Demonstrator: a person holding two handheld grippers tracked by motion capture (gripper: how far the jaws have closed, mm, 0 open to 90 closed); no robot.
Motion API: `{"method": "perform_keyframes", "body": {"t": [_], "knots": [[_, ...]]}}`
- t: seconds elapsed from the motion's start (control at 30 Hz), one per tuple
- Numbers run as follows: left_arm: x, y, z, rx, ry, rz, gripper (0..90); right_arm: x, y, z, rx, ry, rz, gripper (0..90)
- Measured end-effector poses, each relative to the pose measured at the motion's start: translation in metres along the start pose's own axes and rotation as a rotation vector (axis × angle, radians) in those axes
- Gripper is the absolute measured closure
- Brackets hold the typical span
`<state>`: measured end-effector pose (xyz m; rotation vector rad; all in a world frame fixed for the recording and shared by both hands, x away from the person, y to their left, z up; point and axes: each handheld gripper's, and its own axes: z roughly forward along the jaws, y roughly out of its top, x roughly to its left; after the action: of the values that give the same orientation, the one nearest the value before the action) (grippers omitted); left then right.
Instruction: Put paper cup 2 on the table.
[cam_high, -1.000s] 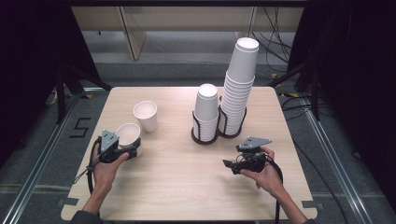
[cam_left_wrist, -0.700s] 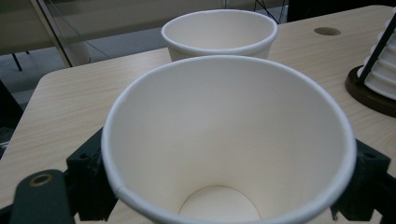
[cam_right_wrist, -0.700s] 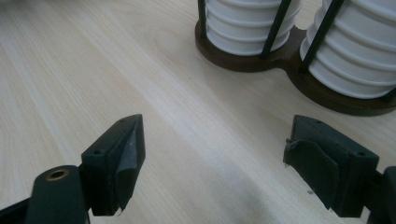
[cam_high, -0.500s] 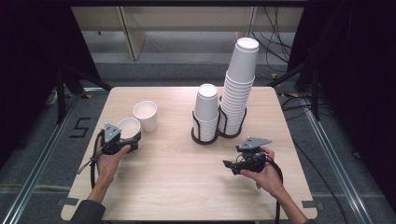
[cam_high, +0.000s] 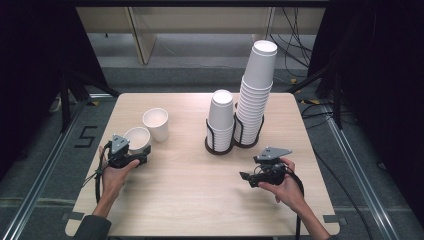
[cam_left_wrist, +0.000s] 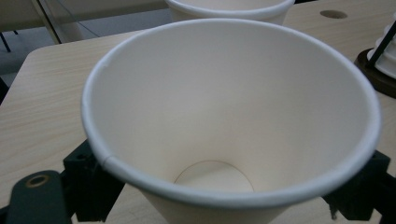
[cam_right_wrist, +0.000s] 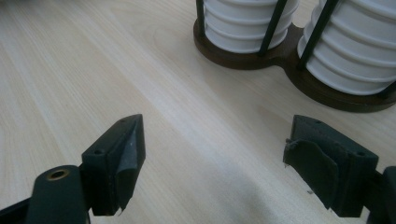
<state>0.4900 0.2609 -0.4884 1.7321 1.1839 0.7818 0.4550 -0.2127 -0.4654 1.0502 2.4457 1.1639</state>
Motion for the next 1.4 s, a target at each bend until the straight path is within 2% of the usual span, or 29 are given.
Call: {"method": "perform_keyframes", "body": {"t": [0.07, 0.17, 0.2, 0.23, 0.3, 0.37, 0.47, 0.63, 0.67, 0.7, 0.77, 0.87, 0.97, 1.03, 1.2, 1.3, 1.33, 1.4], "knots": [[-0.001, -0.002, 0.000, 0.019, -0.002, 0.013, 13.8, -0.003, 0.000, 0.001, -0.018, 0.009, -0.042, 20.4], [-0.001, -0.008, -0.001, 0.038, 0.003, 0.009, 14.4, -0.004, 0.000, 0.001, -0.014, 0.007, -0.051, 20.4], [-0.001, -0.009, -0.002, 0.041, 0.004, 0.012, 14.4, -0.003, 0.000, 0.000, -0.010, 0.008, -0.029, 20.5], [0.000, -0.011, -0.004, 0.043, 0.004, 0.009, 14.4, -0.004, 0.000, 0.000, -0.017, 0.006, -0.045, 20.4], [0.001, -0.013, -0.007, 0.042, 0.001, 0.006, 14.4, -0.002, 0.000, -0.001, -0.009, 0.001, -0.019, 20.4], [0.000, -0.014, -0.011, 0.048, -0.005, 0.005, 14.5, -0.004, 0.000, -0.001, -0.011, 0.008, -0.043, 20.4], [-0.002, -0.015, -0.018, 0.049, -0.006, -0.003, 14.5, -0.004, -0.001, -0.001, -0.008, 0.001, -0.039, 20.4], [-0.012, -0.015, -0.031, 0.060, 0.001, -0.003, 14.5, -0.005, -0.002, -0.002, -0.014, -0.010, -0.046, 20.4], [-0.015, -0.015, -0.034, 0.058, 0.003, -0.009, 14.5, -0.006, -0.003, -0.002, -0.020, -0.010, -0.054, 20.4], [-0.017, -0.015, -0.036, 0.057, 0.008, -0.010, 14.6, -0.005, -0.003, -0.003, -0.010, 0.000, -0.030, 20.4], [-0.021, -0.016, -0.040, 0.055, 0.013, -0.026, 14.5, -0.005, -0.004, -0.003, -0.016, -0.004, -0.041, 20.5], [-0.030, -0.016, -0.049, 0.057, -0.015, -0.072, 14.6, -0.005, -0.005, -0.004, -0.015, -0.006, -0.043, 20.5], [-0.042, -0.016, -0.059, 0.039, -0.024, -0.060, 14.6, -0.004, -0.005, -0.005, -0.014, 0.000, -0.047, 20.5], [-0.050, -0.017, -0.063, 0.033, -0.058, -0.062, 14.6, -0.004, -0.006, -0.005, -0.012, -0.004, -0.045, 20.5], [-0.077, -0.019, -0.069, 0.016, -0.129, -0.034, 14.6, -0.004, -0.008, -0.004, -0.016, -0.016, -0.049, 20.5], [-0.091, -0.021, -0.072, 0.015, -0.160, -0.017, 14.6, -0.004, -0.008, -0.004, -0.007, -0.020, -0.047, 20.5], [-0.094, -0.022, -0.072, 0.015, -0.170, -0.015, 14.6, -0.004, -0.008, -0.004, -0.012, -0.020, -0.061, 20.5], [-0.100, -0.023, -0.074, 0.016, -0.182, 0.000, 14.6, -0.004, -0.008, -0.003, -0.003, -0.004, -0.054, 20.6]]}}
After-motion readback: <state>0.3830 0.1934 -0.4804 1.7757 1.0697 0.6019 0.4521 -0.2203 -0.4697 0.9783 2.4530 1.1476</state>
